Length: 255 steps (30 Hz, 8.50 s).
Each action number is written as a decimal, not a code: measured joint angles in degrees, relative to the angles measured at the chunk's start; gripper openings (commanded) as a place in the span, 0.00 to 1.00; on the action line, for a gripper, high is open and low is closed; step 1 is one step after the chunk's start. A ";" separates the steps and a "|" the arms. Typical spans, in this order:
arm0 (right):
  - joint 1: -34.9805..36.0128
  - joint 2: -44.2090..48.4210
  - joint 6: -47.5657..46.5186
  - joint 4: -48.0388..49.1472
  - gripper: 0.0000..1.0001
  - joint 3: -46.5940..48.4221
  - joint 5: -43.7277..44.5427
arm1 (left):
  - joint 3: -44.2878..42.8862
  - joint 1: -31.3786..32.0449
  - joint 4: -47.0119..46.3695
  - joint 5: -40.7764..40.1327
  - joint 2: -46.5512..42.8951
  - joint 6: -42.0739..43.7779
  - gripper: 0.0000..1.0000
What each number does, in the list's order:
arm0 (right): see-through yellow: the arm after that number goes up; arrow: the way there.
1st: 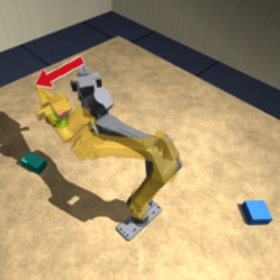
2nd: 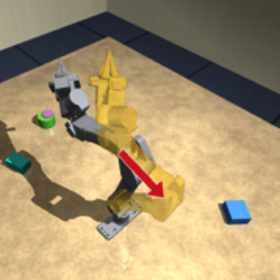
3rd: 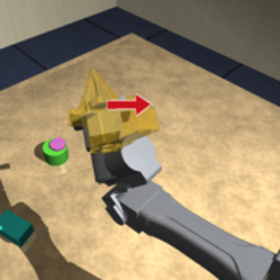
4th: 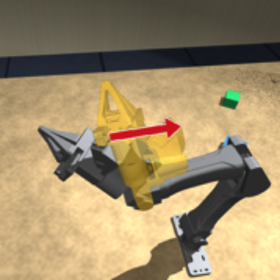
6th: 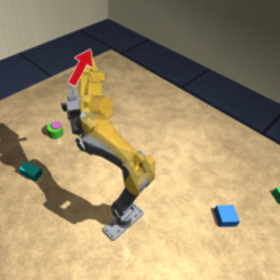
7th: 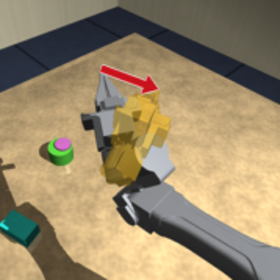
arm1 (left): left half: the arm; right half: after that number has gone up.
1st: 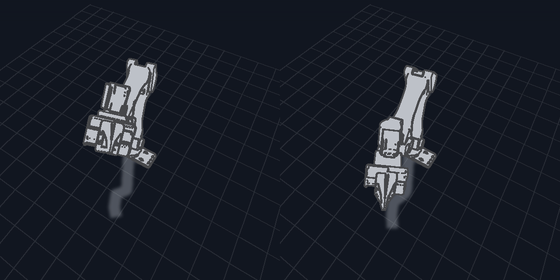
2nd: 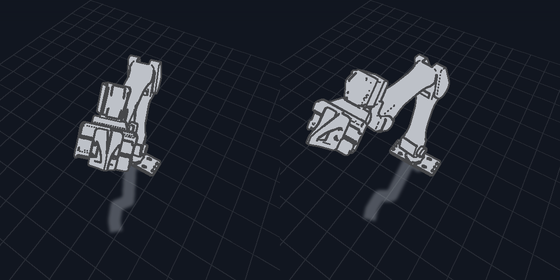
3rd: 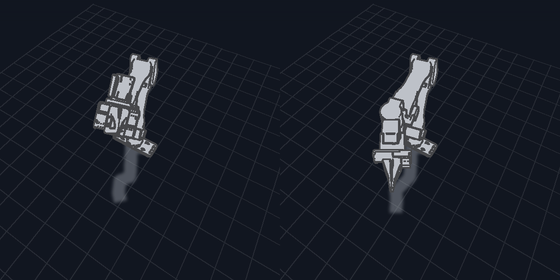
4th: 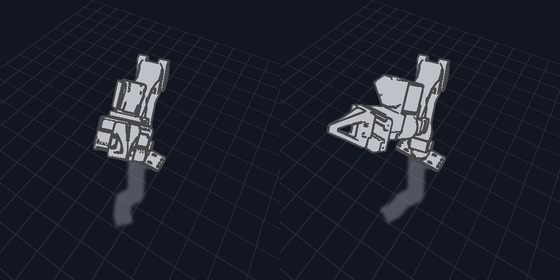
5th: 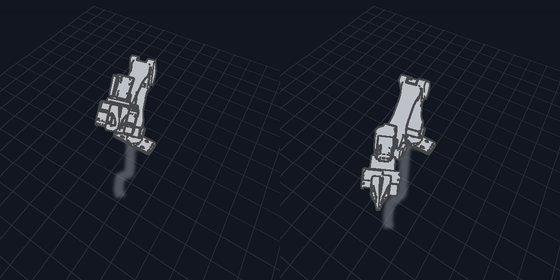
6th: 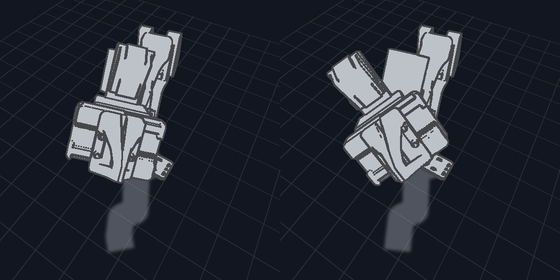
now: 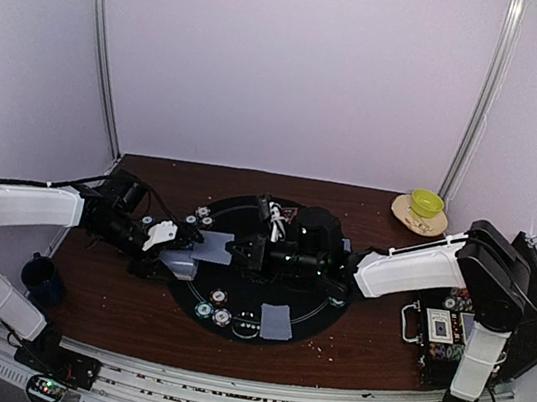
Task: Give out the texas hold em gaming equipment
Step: Pick up the poker card from the face-down deck piles, then flop the poker card in the community card area, then pick up the poker card from the face-down deck piles, then flop the poker card in the community card area.
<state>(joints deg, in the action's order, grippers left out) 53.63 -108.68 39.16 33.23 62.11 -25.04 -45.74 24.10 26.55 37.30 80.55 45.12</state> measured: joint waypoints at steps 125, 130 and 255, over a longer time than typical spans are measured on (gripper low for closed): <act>5.38 -17.81 -50.18 -27.28 1.00 24.59 41.24 | 0.13 0.00 0.07 0.04 -1.38 0.00 0.47; 3.74 -10.58 -46.01 -25.27 1.00 19.06 42.23 | 0.13 0.00 0.04 0.04 -1.49 0.00 0.47; -2.12 5.97 -14.45 -16.81 0.00 1.40 22.16 | 0.37 0.07 0.07 0.02 -2.23 0.00 0.47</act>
<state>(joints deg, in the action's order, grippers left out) 51.51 -102.72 24.71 16.43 63.51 -2.87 -45.36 24.16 26.61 37.32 78.32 45.12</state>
